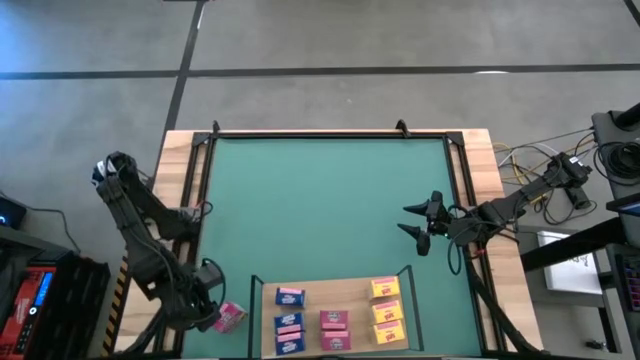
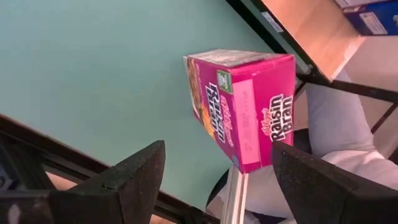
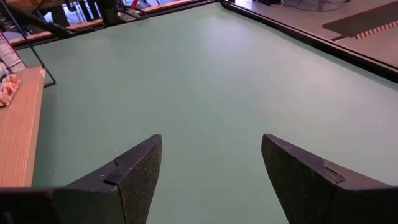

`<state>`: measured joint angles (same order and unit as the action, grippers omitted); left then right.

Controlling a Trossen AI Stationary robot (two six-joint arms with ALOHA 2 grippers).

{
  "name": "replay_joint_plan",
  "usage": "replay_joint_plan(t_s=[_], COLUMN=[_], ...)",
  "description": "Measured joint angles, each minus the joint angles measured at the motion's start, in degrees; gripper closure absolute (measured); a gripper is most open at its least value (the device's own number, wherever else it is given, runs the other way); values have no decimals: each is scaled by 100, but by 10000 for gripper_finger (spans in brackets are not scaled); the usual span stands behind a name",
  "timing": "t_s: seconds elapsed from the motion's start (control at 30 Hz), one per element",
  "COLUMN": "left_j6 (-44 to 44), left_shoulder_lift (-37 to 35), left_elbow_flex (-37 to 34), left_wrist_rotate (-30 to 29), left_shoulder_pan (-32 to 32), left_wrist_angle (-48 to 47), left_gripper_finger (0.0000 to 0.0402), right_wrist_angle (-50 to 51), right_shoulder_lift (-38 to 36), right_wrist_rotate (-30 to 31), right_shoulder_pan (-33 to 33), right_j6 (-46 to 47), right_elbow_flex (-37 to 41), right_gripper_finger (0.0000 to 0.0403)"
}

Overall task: Stack cereal on shelf
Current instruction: Put the violet cereal box on the shelf aligned with the other violet cereal boxes

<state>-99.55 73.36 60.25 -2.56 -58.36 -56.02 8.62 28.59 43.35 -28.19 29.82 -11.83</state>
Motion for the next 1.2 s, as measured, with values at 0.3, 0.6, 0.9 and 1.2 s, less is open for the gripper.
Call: replay_joint_plan(t_s=[0.3, 0.6, 0.9, 1.2], left_j6=[528, 793, 752, 736], left_shoulder_lift=[257, 433, 702, 1052], left_elbow_flex=[0, 1, 2, 2], left_wrist_rotate=[-146, -418, -593, -602], left_shoulder_pan=[-10, -31, -34, -32], left_wrist_angle=[392, 706, 900, 893], left_gripper_finger=[127, 127, 127, 127], right_wrist_angle=[0, 0, 0, 0], right_shoulder_lift=[1, 0, -1, 1], right_wrist_rotate=[-1, 0, 0, 0], right_shoulder_pan=[0, -1, 0, 0], right_j6=[0, -1, -2, -2], right_elbow_flex=[1, 2, 0, 2], right_gripper_finger=[138, 138, 138, 138])
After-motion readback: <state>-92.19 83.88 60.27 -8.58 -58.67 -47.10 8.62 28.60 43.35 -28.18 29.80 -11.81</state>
